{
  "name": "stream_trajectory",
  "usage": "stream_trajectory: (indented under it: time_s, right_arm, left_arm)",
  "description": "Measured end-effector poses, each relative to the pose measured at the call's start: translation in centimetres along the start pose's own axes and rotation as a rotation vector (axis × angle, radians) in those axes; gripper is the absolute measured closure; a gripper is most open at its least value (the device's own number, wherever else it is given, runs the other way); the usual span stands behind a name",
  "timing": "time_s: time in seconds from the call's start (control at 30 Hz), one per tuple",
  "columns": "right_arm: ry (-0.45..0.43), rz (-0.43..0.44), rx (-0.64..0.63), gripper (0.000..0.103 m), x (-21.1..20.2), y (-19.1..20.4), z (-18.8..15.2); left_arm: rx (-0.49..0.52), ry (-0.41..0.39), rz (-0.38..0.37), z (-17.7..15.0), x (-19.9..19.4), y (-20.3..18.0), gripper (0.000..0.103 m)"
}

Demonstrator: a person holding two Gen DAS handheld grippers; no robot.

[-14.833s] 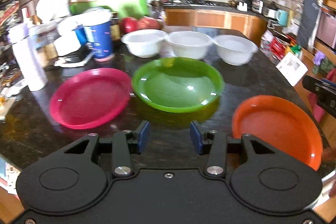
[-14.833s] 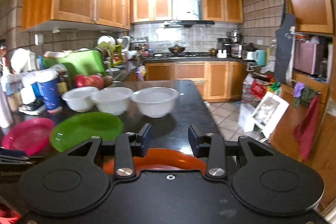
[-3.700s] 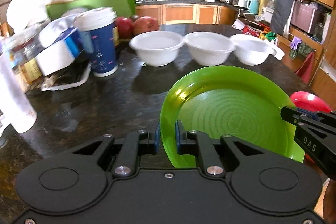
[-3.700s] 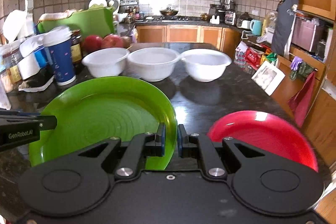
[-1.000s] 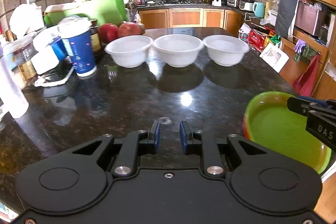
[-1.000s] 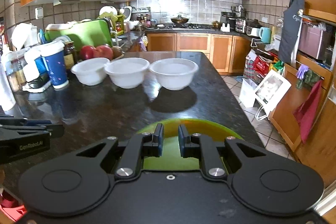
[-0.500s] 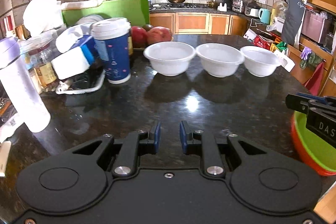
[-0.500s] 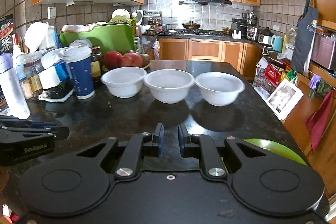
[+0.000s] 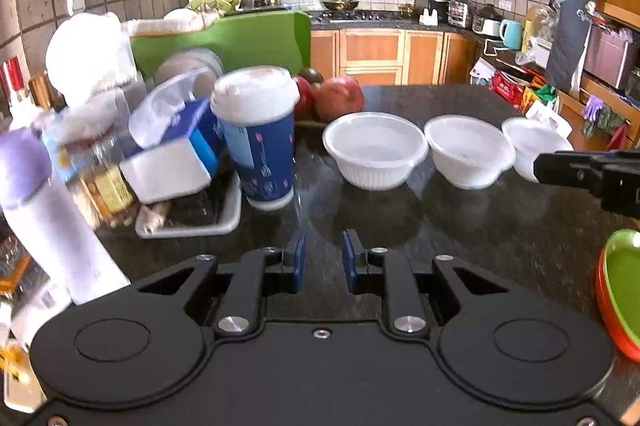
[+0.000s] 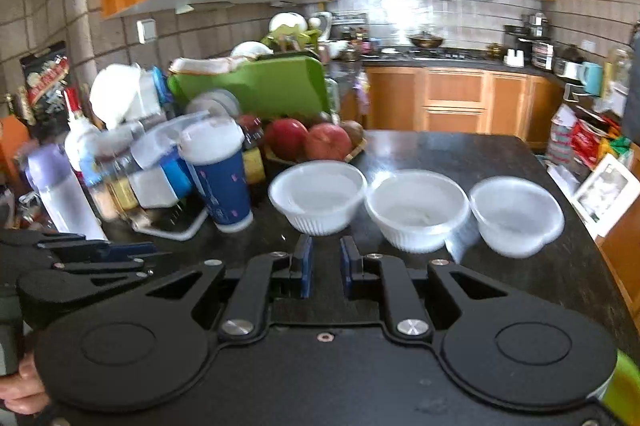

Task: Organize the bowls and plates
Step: 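Move both tools toward the rim of a white ribbed bowl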

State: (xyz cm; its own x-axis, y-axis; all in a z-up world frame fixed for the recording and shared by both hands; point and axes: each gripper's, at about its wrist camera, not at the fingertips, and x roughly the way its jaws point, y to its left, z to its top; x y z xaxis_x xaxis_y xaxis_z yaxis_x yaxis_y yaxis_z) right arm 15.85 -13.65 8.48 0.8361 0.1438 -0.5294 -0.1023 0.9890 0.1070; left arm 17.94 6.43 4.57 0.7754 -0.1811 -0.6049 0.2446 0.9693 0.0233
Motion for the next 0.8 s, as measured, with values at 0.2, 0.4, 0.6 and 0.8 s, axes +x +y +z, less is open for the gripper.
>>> stream_trajectory:
  time_s: [0.2,0.4,0.6,0.8]
  right_arm:
    - [0.048,0.108,-0.019,0.086,2.7,-1.6,5.6]
    - [0.162,0.161,0.003,0.086,8.5,-4.1,9.7]
    - [0.212,0.13,-0.059,0.086,14.6,-5.8,9.9]
    - [0.211,0.165,-0.133,0.086,18.9,-7.5,9.6]
  left_arm:
    - [-0.024,0.025,0.001,3.6,1.0,0.3,0.072]
    - [-0.113,0.045,0.029,6.6,4.0,0.2,0.072]
    - [-0.16,0.062,0.045,6.7,7.8,-0.7,0.072]
    - [-0.134,0.125,0.075,6.6,11.8,-2.0,0.072]
